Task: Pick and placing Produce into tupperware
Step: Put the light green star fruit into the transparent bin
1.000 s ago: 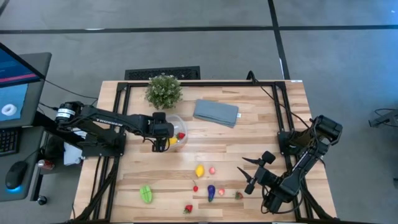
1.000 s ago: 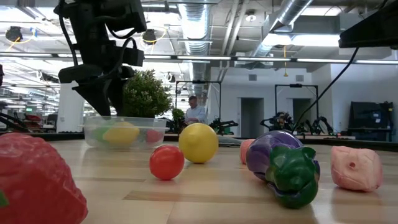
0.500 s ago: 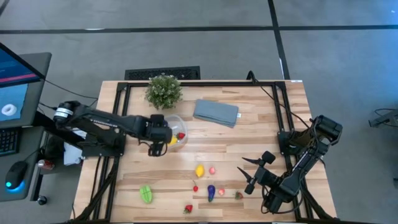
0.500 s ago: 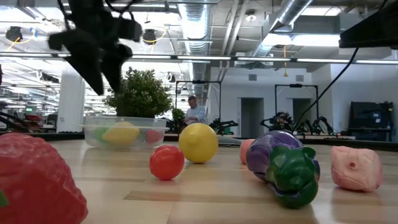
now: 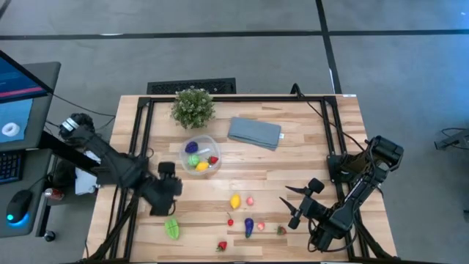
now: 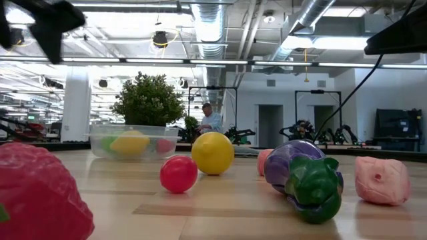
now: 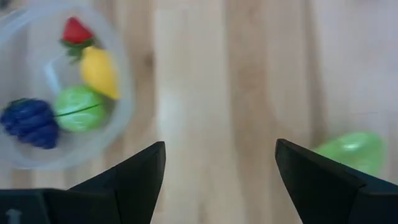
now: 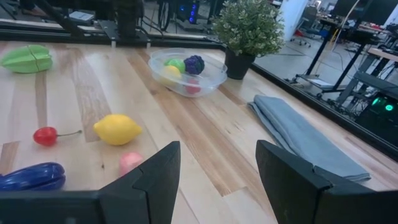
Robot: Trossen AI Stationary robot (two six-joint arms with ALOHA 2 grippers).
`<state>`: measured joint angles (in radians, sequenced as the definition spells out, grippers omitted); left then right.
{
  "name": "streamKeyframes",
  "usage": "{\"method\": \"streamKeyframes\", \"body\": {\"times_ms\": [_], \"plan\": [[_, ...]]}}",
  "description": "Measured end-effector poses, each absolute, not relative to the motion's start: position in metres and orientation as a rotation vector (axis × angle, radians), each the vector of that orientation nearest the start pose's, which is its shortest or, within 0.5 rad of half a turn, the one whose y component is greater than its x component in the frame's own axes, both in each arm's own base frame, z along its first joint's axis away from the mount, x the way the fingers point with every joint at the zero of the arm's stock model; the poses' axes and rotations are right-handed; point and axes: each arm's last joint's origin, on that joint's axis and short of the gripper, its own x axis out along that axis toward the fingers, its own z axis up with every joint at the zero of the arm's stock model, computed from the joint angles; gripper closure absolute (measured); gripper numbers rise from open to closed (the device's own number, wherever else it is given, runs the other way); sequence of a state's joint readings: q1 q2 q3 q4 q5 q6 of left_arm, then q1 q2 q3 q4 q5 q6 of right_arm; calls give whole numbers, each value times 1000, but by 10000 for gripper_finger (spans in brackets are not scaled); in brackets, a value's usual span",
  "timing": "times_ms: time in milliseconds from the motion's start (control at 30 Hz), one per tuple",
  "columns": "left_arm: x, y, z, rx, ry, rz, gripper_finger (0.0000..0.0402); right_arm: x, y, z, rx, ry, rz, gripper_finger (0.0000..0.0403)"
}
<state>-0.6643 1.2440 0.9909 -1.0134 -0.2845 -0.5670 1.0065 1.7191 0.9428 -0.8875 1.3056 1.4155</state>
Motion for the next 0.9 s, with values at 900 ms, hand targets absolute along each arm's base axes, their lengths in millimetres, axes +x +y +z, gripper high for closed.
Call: {"method": "streamKeyframes", "body": {"times_ms": [900], "plan": [[158,-211,219,71,1151,-133,107,174,211,161,-138,318,-566,168]]}}
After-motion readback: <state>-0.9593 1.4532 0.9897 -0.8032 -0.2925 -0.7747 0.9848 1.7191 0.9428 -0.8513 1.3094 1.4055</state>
